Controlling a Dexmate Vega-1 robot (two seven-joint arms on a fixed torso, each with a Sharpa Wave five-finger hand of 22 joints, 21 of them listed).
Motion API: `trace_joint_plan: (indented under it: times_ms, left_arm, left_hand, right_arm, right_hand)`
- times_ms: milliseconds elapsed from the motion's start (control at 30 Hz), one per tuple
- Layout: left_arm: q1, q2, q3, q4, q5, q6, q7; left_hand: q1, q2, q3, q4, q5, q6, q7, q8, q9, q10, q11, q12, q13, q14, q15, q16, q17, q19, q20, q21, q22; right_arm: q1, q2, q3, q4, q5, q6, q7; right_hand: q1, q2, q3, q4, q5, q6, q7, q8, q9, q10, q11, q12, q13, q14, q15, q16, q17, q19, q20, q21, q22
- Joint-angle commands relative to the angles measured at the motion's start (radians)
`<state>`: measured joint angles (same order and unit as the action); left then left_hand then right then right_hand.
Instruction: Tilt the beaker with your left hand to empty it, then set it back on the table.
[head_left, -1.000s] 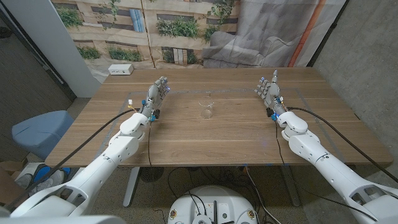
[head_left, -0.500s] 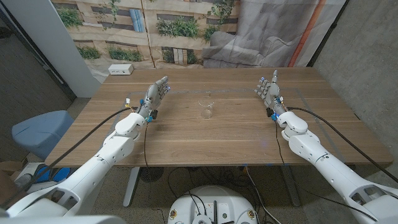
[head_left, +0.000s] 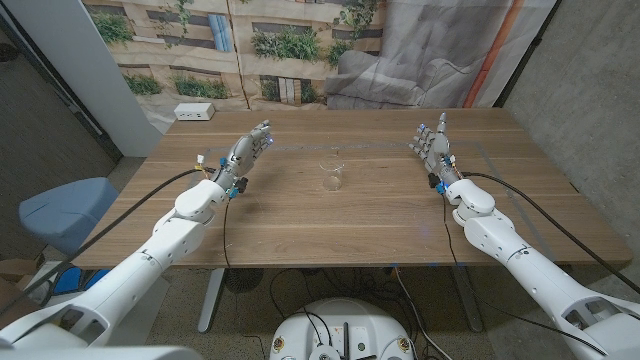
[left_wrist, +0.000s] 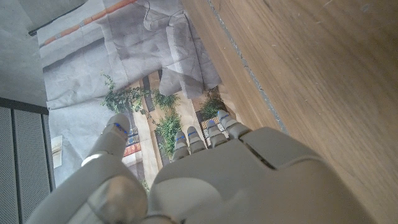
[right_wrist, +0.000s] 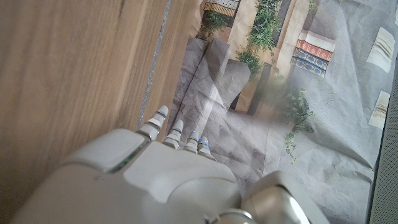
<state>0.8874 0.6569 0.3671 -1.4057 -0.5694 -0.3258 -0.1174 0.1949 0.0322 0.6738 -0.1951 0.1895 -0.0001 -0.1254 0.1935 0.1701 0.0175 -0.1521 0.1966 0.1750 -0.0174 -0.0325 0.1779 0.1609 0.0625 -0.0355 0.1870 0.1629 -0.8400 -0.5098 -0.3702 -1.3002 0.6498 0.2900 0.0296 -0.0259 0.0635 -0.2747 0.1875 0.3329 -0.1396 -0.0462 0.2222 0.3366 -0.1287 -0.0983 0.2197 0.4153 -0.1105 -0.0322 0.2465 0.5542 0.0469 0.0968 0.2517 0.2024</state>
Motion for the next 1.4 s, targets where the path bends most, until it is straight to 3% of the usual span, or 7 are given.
trace_joint_plan:
  times_ms: [33, 400, 767, 967, 1133, 1400]
  left_arm:
    - [0.007, 0.082, 0.018, -0.092, 0.066, 0.046, -0.012]
    - [-0.002, 0.133, 0.045, -0.163, 0.118, 0.128, -0.013]
    - [-0.025, 0.141, 0.086, -0.181, 0.153, 0.126, -0.070]
    - [-0.056, 0.127, 0.118, -0.158, 0.166, 0.092, -0.132]
    - [-0.082, 0.116, 0.138, -0.140, 0.175, 0.083, -0.169]
    - [-0.139, 0.097, 0.176, -0.095, 0.207, 0.065, -0.229]
  left_hand:
    - [0.021, -0.003, 0.008, -0.001, 0.005, -0.003, -0.004, 0.003, 0.005, 0.007, -0.008, 0.006, 0.002, 0.009, -0.086, 0.004, 0.005, 0.011, -0.085, 0.004, 0.001]
    - [0.044, -0.014, 0.015, -0.001, 0.007, -0.007, 0.013, 0.004, 0.006, 0.011, -0.006, 0.005, 0.003, 0.016, -0.085, 0.003, 0.006, 0.016, -0.076, 0.001, 0.001]
    - [0.072, -0.027, 0.026, -0.001, 0.010, -0.020, 0.018, 0.001, 0.007, 0.009, -0.008, 0.003, 0.004, 0.013, -0.085, -0.001, 0.006, 0.010, -0.066, -0.005, 0.001]
    - [0.137, -0.064, 0.048, 0.001, 0.014, -0.103, 0.033, -0.012, 0.007, -0.058, 0.009, -0.013, 0.005, -0.053, -0.063, -0.010, 0.008, -0.027, -0.061, -0.014, 0.001]
    - [0.161, -0.079, 0.055, 0.002, 0.014, -0.141, 0.039, -0.015, 0.008, -0.084, 0.016, -0.015, 0.006, -0.084, -0.058, -0.012, 0.008, -0.043, -0.061, -0.014, 0.001]
    - [0.212, -0.105, 0.069, 0.004, 0.014, -0.221, 0.060, -0.015, 0.009, -0.161, 0.038, -0.018, 0.006, -0.159, -0.037, -0.013, 0.008, -0.113, -0.041, -0.020, 0.002]
  right_arm:
    - [0.000, 0.000, 0.000, 0.000, 0.000, 0.000, 0.000]
    - [0.000, 0.000, 0.000, 0.000, 0.000, 0.000, 0.000]
    - [0.000, 0.000, 0.000, 0.000, 0.000, 0.000, 0.000]
    - [0.000, 0.000, 0.000, 0.000, 0.000, 0.000, 0.000]
    - [0.000, 0.000, 0.000, 0.000, 0.000, 0.000, 0.000]
    - [0.001, 0.001, 0.000, 0.001, 0.000, 0.001, 0.000]
  right_hand:
    - [0.004, 0.088, -0.006, 0.001, 0.005, -0.006, -0.001, 0.005, 0.002, -0.007, 0.003, 0.006, 0.005, -0.006, -0.020, 0.004, 0.001, -0.002, 0.009, 0.006, 0.004]
    - [0.004, 0.088, -0.006, 0.001, 0.005, -0.006, -0.004, 0.005, 0.002, -0.008, 0.002, 0.006, 0.005, -0.008, -0.022, 0.003, 0.001, -0.003, 0.009, 0.006, 0.004]
    - [0.004, 0.088, -0.006, 0.001, 0.005, -0.005, -0.001, 0.006, 0.002, -0.007, 0.002, 0.006, 0.005, -0.007, -0.023, 0.003, 0.001, -0.002, 0.009, 0.006, 0.004]
    - [0.004, 0.088, -0.006, 0.001, 0.005, -0.006, -0.003, 0.006, 0.002, -0.007, 0.003, 0.006, 0.005, -0.007, -0.022, 0.003, 0.001, -0.002, 0.009, 0.006, 0.004]
    - [0.004, 0.088, -0.006, 0.001, 0.005, -0.006, -0.001, 0.006, 0.002, -0.007, 0.003, 0.006, 0.005, -0.007, -0.022, 0.003, 0.001, -0.003, 0.009, 0.006, 0.004]
    - [0.004, 0.088, -0.006, 0.001, 0.005, -0.007, -0.002, 0.005, 0.002, -0.007, 0.002, 0.006, 0.005, -0.006, -0.021, 0.003, 0.001, -0.002, 0.009, 0.006, 0.004]
